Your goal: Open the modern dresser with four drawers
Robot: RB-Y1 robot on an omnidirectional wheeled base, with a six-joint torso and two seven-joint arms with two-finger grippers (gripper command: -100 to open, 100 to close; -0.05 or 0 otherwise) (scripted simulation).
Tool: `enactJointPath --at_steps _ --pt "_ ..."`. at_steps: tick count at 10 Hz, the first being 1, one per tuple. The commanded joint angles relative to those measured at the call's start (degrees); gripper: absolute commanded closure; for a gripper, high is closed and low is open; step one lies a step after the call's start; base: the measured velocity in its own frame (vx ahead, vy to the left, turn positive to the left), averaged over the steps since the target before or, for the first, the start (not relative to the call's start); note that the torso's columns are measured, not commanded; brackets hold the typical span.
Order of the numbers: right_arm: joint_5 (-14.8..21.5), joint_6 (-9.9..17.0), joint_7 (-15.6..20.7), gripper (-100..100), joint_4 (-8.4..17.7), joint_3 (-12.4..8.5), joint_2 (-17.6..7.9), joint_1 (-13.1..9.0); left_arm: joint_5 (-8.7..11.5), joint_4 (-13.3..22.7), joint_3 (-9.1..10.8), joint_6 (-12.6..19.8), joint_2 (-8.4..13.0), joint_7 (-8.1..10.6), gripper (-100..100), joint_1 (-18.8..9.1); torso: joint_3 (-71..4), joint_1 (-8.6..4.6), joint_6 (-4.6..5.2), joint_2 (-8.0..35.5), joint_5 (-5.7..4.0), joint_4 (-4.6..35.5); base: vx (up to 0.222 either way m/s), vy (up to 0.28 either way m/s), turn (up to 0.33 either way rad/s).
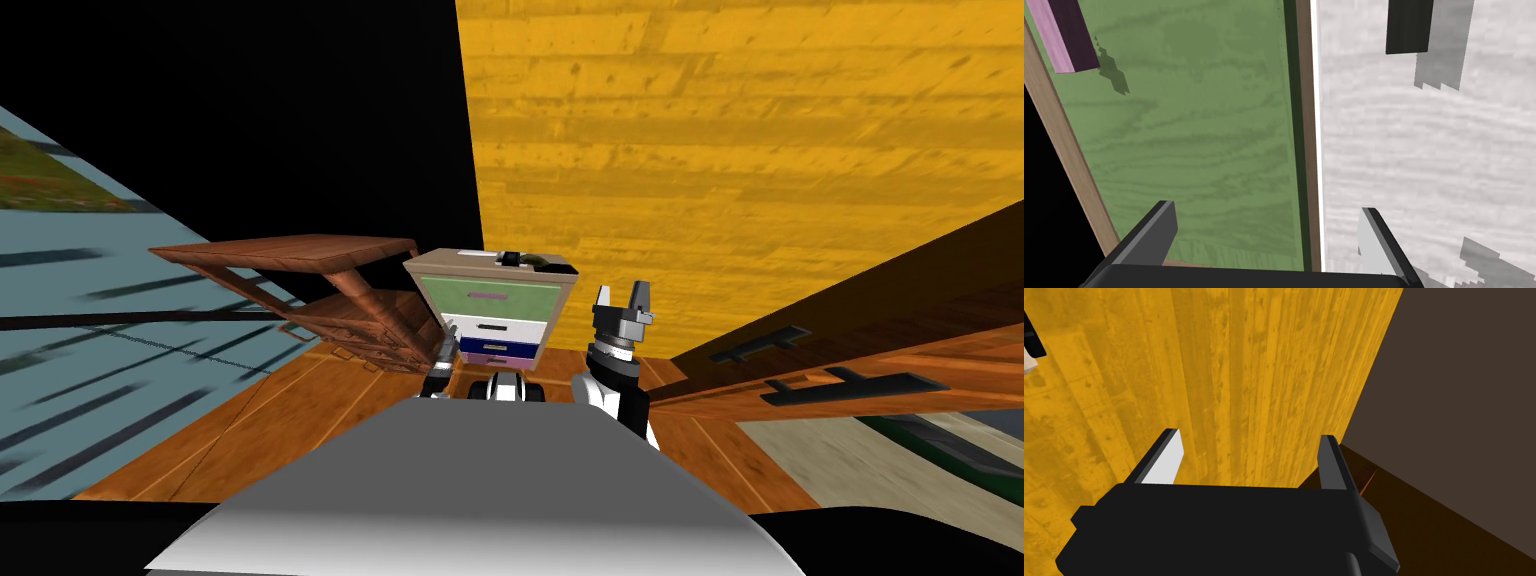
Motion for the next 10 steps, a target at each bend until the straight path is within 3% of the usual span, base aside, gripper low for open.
enactJointPath --at_steps 1,6,10 --pt "0.00 0.00 0.00 0 0.00 0.00 0.00 0.00 -0.13 3.27 -0.24 -0.72 -0.24 -0.10 -100 -0.79 -0.03 -0.03 0.00 -0.06 -0.01 -0.01 0.038 -0.008 -0.015" --pt "0.00 0.00 0.00 0 0.00 0.00 0.00 0.00 -0.56 11.82 -1.06 -2.87 -1.88 -0.46 -100 -2.50 -0.11 -0.02 0.00 -0.17 -0.01 -0.05 0.055 -0.015 -0.038" --pt "0.00 0.00 0.00 0 0.00 0.00 0.00 0.00 -0.79 16.37 -1.50 -4.02 -4.85 -0.66 -100 -3.41 -0.04 -0.07 0.00 -0.07 -0.02 -0.02 0.047 -0.011 -0.025"
